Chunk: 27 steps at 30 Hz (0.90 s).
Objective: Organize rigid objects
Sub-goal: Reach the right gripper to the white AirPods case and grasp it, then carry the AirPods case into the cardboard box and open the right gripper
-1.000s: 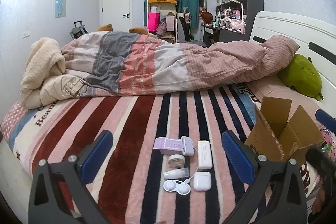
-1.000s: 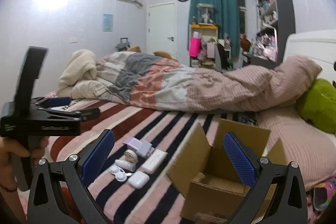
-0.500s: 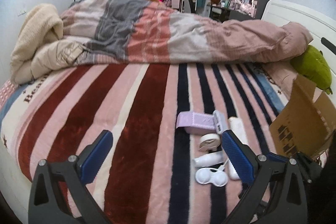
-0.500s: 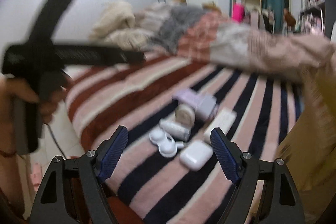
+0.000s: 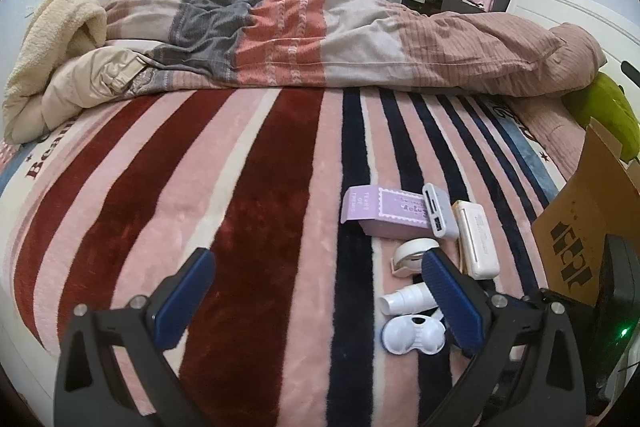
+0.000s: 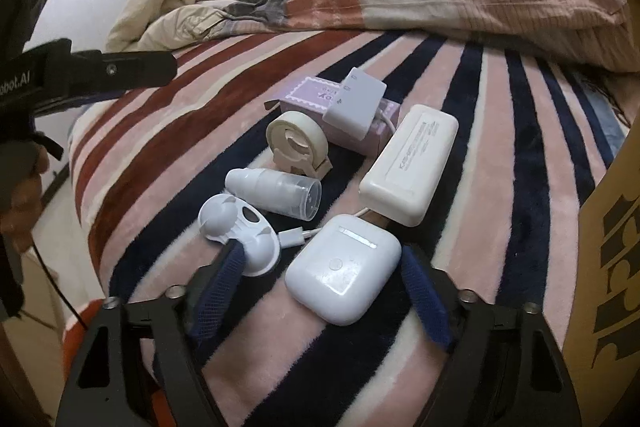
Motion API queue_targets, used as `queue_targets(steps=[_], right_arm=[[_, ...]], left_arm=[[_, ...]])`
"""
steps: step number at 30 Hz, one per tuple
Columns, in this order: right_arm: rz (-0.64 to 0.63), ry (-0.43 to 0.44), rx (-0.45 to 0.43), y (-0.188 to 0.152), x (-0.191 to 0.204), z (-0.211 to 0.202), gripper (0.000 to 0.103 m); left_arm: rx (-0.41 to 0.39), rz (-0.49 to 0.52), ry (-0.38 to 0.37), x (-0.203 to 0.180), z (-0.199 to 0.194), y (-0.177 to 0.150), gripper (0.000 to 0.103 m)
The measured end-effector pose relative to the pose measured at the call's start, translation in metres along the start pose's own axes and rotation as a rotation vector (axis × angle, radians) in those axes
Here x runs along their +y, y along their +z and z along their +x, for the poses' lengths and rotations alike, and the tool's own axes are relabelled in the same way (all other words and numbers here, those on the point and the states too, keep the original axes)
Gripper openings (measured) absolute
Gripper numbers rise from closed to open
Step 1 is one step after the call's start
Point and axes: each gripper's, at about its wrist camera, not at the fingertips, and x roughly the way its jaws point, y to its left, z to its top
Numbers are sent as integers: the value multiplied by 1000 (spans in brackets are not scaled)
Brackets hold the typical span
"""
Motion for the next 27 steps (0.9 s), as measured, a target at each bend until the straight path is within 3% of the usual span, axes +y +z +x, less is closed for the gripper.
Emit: queue_targets(steps=[1,6,10,13,17,21,22,23,25,27], right_arm=[[3,9,4,1,0,0,48],[-13,1,14,-5,1,-6,48],[-4,46,27,-12,-2,-17,45],[13,22,27,-16,-6,-21,46],[27,-23,8,-21,-2,-21,67],[59,-65,-20,-25,4,-19,68],[65,-90,-18,-25,6,-17,66],[69,-134,-8,-25,8,-15,55],[42,-201,-8,-26,14,-14,46],[4,-222,-20,-28,20,-17,45]], left_arm=[[0,1,-1,-2,-1,0,102],[-3,8,-6,-8,-6,-1,102],[-2,15,-13,-11,-8,-2,102],[6,23,-26,-15,-7,-2,102],[28,39,-50,-21,-1,-4,102],[45,47,-61,-24,3,-7,102],[50,49,-67,-25,4,-8,102],[55,51,-74,-25,4,-8,102],[69,65,-103,-27,5,-10,102],[93,87,-161,-30,4,-12,102]])
